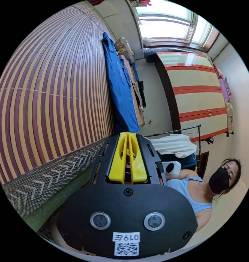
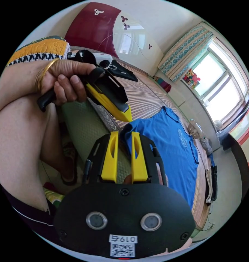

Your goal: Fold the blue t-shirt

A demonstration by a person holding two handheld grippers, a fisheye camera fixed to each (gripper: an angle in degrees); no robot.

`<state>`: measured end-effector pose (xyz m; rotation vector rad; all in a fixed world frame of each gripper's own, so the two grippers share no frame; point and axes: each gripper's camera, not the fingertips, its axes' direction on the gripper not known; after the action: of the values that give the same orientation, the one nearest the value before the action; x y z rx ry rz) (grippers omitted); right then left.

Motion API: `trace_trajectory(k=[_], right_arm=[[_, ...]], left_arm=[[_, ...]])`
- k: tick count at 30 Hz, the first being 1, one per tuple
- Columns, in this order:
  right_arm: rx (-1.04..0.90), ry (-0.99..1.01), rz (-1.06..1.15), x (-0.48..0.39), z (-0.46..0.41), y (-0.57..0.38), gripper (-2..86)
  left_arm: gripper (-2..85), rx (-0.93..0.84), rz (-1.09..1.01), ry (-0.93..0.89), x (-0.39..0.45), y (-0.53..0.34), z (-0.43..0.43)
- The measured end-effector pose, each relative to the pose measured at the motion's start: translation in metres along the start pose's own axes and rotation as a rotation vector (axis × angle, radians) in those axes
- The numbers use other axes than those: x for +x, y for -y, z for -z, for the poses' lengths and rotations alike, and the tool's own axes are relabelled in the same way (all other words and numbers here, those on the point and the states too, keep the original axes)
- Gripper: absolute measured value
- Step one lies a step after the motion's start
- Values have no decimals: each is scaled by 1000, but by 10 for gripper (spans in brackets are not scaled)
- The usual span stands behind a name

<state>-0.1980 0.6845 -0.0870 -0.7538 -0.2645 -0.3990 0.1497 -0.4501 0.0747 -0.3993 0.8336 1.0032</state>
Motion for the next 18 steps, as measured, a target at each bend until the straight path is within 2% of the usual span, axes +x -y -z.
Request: trace_trajectory(k=[3, 6, 9, 11, 12, 14, 16, 18], right_arm=[[-1, -59, -27, 2, -2, -3, 28], [14, -51, -38, 9, 1, -7, 6], [9, -28, -47, 20, 2, -12, 0], [16, 30, -53, 31, 4, -16, -1], [13, 41, -57, 34, 4, -17, -1], [5, 104, -83, 48, 4, -21, -1], [4, 143, -102, 59, 6, -24, -1], [8, 163, -89, 67, 9, -27, -1]], left_arm=[[9, 12, -18, -12, 11, -20, -21], [9, 65, -91, 128, 38, -47, -38], [10, 63, -260, 360, 91, -82, -70], [11, 41, -460, 705, 141, -121, -120], [12, 39, -517, 804, 153, -132, -135], [18, 28, -722, 1128, 184, -178, -203], [27, -45, -830, 1299, 192, -205, -256], [41, -116, -907, 1388, 194, -228, -299]])
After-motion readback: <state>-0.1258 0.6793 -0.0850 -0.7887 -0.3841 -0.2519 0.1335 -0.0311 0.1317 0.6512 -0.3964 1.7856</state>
